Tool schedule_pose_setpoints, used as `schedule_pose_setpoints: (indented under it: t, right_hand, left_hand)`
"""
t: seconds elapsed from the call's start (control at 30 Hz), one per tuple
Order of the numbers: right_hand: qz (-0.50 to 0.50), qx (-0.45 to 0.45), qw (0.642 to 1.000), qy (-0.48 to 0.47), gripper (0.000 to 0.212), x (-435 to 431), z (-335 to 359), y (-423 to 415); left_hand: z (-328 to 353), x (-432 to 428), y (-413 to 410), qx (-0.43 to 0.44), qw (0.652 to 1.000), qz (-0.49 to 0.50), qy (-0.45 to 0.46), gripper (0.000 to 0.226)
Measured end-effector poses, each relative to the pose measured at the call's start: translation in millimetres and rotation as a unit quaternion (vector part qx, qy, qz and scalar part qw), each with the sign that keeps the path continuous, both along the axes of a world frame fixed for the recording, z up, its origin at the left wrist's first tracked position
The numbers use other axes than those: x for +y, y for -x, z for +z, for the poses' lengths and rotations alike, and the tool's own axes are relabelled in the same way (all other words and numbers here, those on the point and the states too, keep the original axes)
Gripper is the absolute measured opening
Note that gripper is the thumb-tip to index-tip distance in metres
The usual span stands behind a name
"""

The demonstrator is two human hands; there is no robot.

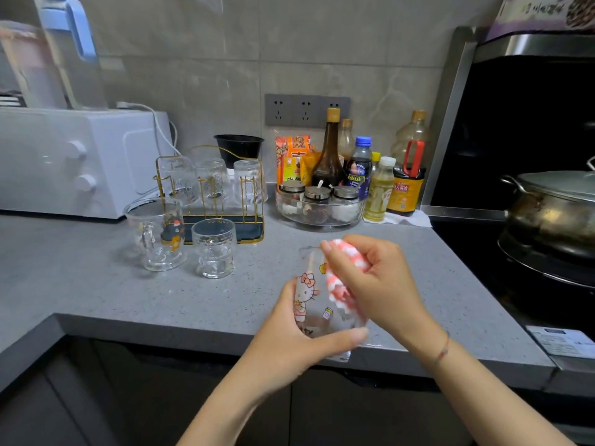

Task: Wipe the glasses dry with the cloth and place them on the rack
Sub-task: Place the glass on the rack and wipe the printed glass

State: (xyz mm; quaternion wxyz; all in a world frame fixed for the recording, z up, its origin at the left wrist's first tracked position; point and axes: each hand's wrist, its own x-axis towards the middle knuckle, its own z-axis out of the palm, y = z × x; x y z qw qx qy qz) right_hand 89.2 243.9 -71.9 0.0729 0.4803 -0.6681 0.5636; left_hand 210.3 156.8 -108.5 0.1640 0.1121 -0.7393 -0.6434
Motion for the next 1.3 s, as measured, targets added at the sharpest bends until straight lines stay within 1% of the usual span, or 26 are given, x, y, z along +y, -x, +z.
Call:
schedule_pose_setpoints:
  t: [0.07,0.13,0.23,0.3,0.33,0.37,0.43,0.5,0.53,0.6,0.67,0.7,0.73,0.77,0.8,0.83,0.87,0.93,0.97,1.0,1.1,1.17,1.2,1.23,1.27,1.3]
  right_hand:
    - [-0.016,0.028,0.999,0.002,0.042,-2,1,-1]
    - [-0.011,0.031,0.999,0.013,0.046,-3,3,-1]
    - [0.016,0.020,0.999,0.038,0.050,-4,7,1]
    - [0.064,-0.022,0.996,0.064,0.050,-3,8,1]
    - [0.090,-0.051,0.991,0.084,0.046,-2,9,1]
    - [0.113,-0.084,0.984,0.107,0.038,-1,10,1]
    - [0.141,-0.147,0.969,0.141,0.032,0,11,-1]
    - [0.139,-0.172,0.963,0.155,0.032,1,10,-3]
    - [0.134,-0.177,0.963,0.155,0.033,0,10,-3]
    - [0.118,-0.187,0.964,0.147,0.040,1,10,-2]
    - [0.106,-0.191,0.966,0.140,0.045,2,15,0]
    - [0.104,-0.182,0.967,0.141,0.041,2,18,1]
    - [0.096,-0.160,0.972,0.143,0.037,2,21,2]
    - [0.079,-0.122,0.979,0.141,0.035,2,23,3]
    - [0.058,-0.079,0.986,0.132,0.036,2,25,4]
    - [0.037,-0.041,0.991,0.122,0.038,0,26,5]
    - [0.022,-0.014,0.993,0.114,0.039,-1,27,5]
    - [0.008,0.002,0.994,0.110,0.041,-3,28,4]
    - [0.007,-0.002,0.993,0.115,0.042,-4,28,3]
    - [0.008,-0.006,0.993,0.120,0.042,-5,27,3]
    - [0.017,0.000,0.993,0.116,0.047,-5,27,2]
    - [0.047,-0.020,0.991,0.124,0.046,-4,27,0]
    - [0.070,-0.044,0.987,0.139,0.043,-2,28,-1]
    - [0.092,-0.069,0.981,0.155,0.041,-1,28,-2]
    - [0.111,-0.094,0.975,0.168,0.038,-1,29,-2]
    - [0.124,-0.115,0.970,0.175,0.035,-1,29,-4]
  left_hand:
    - [1,-2,3,0.013,0.999,0.024,0.036,0.074]
    - [3,-4,5,0.029,0.999,0.017,0.030,0.073]
    - [7,-10,4,0.046,0.999,-0.014,-0.021,0.072]
    - [11,-14,1,0.054,0.993,-0.060,-0.087,0.080]
    - [13,-16,-1,0.054,0.985,-0.091,-0.133,0.084]
    - [13,-16,-1,0.060,0.971,-0.129,-0.190,0.082]
    - [13,-15,-2,0.089,0.926,-0.207,-0.301,0.065]
    - [12,-13,-1,0.099,0.891,-0.251,-0.364,0.062]
    - [11,-14,0,0.095,0.887,-0.257,-0.371,0.064]
    - [10,-17,1,0.071,0.906,-0.233,-0.347,0.069]
    - [15,-23,2,0.047,0.939,-0.189,-0.283,0.077]
    - [19,-25,1,0.040,0.957,-0.165,-0.236,0.083]
    - [24,-24,0,0.030,0.973,-0.141,-0.179,0.087]
    - [29,-22,0,0.028,0.985,-0.118,-0.119,0.084]
    - [34,-19,0,0.031,0.992,-0.100,-0.065,0.076]
    - [37,-15,1,0.039,0.996,-0.073,-0.015,0.071]
    - [39,-11,1,0.050,0.997,-0.039,0.039,0.075]
    - [35,-7,4,0.078,0.989,0.023,0.125,0.093]
    - [32,-7,5,0.094,0.985,0.042,0.141,0.096]
    - [32,-6,5,0.109,0.983,0.047,0.142,0.091]
    - [30,-10,7,0.137,0.987,0.007,0.085,0.067]
    - [32,-12,3,0.140,0.989,-0.041,-0.008,0.056]
    - [32,-15,2,0.127,0.987,-0.070,-0.070,0.056]
    - [31,-17,1,0.109,0.975,-0.118,-0.151,0.061]
    - [31,-17,0,0.098,0.946,-0.188,-0.245,0.067]
    - [31,-17,0,0.094,0.903,-0.249,-0.337,0.070]
